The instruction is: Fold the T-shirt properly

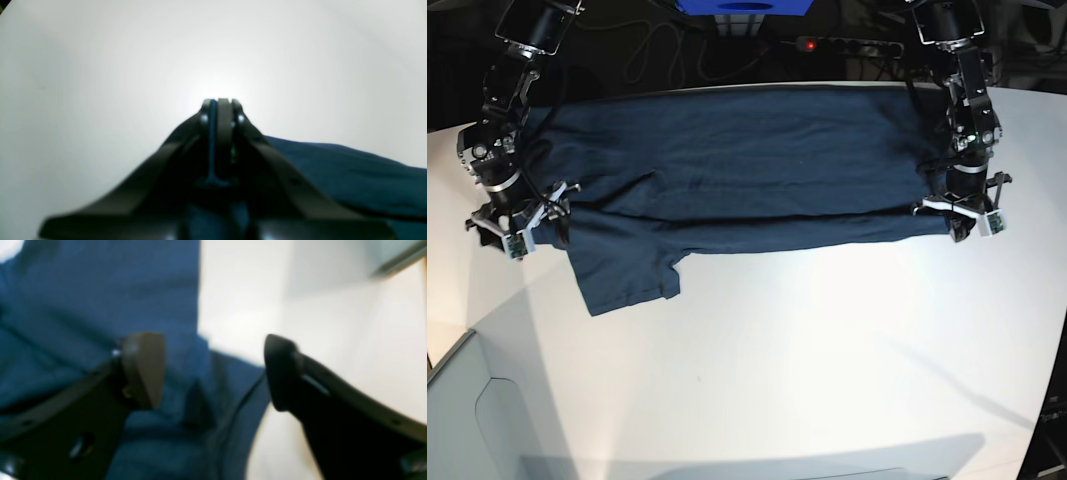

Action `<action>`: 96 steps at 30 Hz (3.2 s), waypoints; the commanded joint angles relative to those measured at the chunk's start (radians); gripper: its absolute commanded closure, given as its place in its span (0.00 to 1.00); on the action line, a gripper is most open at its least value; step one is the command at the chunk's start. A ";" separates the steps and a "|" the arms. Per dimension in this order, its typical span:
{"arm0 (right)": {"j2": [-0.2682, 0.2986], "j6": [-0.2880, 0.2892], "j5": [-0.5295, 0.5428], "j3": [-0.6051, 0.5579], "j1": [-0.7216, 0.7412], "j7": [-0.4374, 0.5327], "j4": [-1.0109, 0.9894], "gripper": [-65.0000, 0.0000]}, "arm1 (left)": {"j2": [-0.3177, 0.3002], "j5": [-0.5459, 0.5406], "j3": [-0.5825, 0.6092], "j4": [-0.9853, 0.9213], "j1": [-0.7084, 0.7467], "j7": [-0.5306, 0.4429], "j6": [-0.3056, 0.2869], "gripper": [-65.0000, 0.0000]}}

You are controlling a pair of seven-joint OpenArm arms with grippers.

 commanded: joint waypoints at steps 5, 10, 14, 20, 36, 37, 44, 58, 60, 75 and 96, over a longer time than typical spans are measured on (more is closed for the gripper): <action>0.008 0.006 0.012 -0.034 0.055 0.018 0.054 0.20 | -0.013 -0.004 -0.006 0.011 -0.010 -0.022 0.003 1.00; 0.008 0.006 0.012 -0.100 0.190 -0.077 -0.096 0.20 | -0.013 -0.004 -0.005 0.011 -0.010 -0.022 0.003 1.00; 0.008 0.005 0.012 -0.101 0.305 -0.087 -0.265 0.27 | -0.013 -0.002 -0.005 0.011 -0.010 -0.022 0.003 1.00; 0.013 0.003 0.012 -0.101 0.411 -0.081 -0.489 0.41 | -0.013 -0.002 -0.005 0.011 -0.010 -0.022 0.003 1.00; 0.013 0.000 0.010 -0.101 0.411 -0.043 -0.606 0.51 | -0.013 -0.002 -0.005 0.011 -0.016 -0.022 0.003 1.00; 0.013 0.000 0.010 -0.101 0.402 -0.041 -0.601 0.58 | -0.013 -0.002 -0.005 0.011 -0.016 -0.022 0.003 1.00; 0.008 0.005 0.012 -0.101 0.380 -0.038 -0.597 0.98 | -0.013 -0.002 -0.008 0.011 -0.017 -0.022 0.003 1.00; -0.038 0.078 0.016 -0.093 0.227 -0.147 -0.058 1.00 | -0.013 -0.002 -0.005 0.013 -0.016 -0.022 0.003 1.00; -0.045 0.085 0.016 -0.092 0.198 -0.170 0.025 1.00 | -0.013 -0.002 -0.006 0.013 -0.014 -0.022 0.003 1.00; -0.119 0.142 0.016 -0.095 -0.161 -0.178 0.491 1.00 | -0.018 -0.002 -0.011 0.071 0.027 -0.022 0.003 1.00; -0.116 0.142 0.016 0.016 -0.373 -0.086 0.493 1.00 | -0.019 -0.002 -0.012 0.208 0.168 -0.028 0.003 1.00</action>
